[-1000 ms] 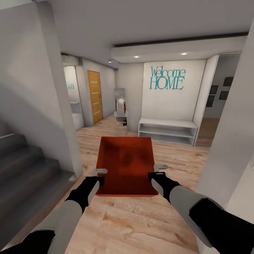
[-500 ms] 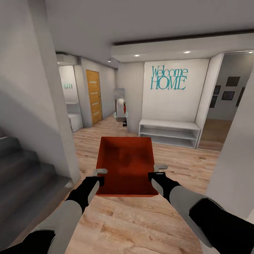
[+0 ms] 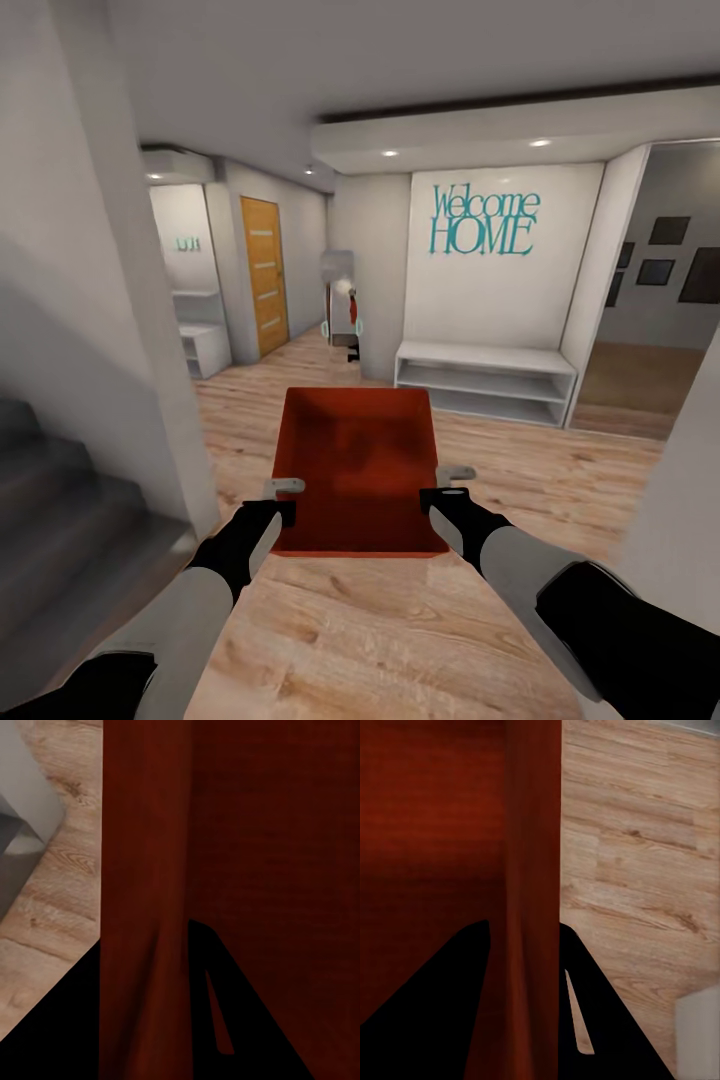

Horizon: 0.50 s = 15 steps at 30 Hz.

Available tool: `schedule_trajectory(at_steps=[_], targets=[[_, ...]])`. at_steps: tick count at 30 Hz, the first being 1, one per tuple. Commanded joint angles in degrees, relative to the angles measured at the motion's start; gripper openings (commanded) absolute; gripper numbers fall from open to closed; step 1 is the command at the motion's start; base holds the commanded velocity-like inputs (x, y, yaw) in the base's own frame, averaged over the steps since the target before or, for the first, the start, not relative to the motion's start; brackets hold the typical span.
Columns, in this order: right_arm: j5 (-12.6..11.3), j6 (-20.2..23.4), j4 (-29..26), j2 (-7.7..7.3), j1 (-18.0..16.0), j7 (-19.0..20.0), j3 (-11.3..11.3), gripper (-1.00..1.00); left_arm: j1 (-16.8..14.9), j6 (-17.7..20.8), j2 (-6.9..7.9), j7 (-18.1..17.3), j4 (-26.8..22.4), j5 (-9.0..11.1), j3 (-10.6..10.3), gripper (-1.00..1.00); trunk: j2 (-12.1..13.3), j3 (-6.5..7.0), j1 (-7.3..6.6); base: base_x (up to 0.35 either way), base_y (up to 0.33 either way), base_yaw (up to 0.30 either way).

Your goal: Move the two storage containers from the living room to the garage. In the garage, place one container on the floor and stack the other container on top of it (either order is fine).

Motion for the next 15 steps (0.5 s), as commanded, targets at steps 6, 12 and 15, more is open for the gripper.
schedule_trajectory(at_steps=[6,12,15], targets=[[1.3,-2.6,-0.2,-0.03,0.0,-5.3,4.3,-1.0,0.0,0.1,-0.06,0.2,0.1,1.9,0.0,-1.0,0.0,-0.02,0.05,0.322,0.0,0.0],[1.3,-2.6,-0.2,-0.03,0.0,-5.3,4.4,-1.0,0.0,0.1,-0.06,0.2,0.1,1.9,0.0,-1.0,0.0,-0.02,0.05,0.322,0.0,0.0],[1.3,-2.6,-0.2,-0.03,0.0,-5.3,4.4,-1.0,0.0,0.1,-0.06,0.2,0.1,1.9,0.0,-1.0,0.0,-0.02,0.05,0.322,0.0,0.0]])
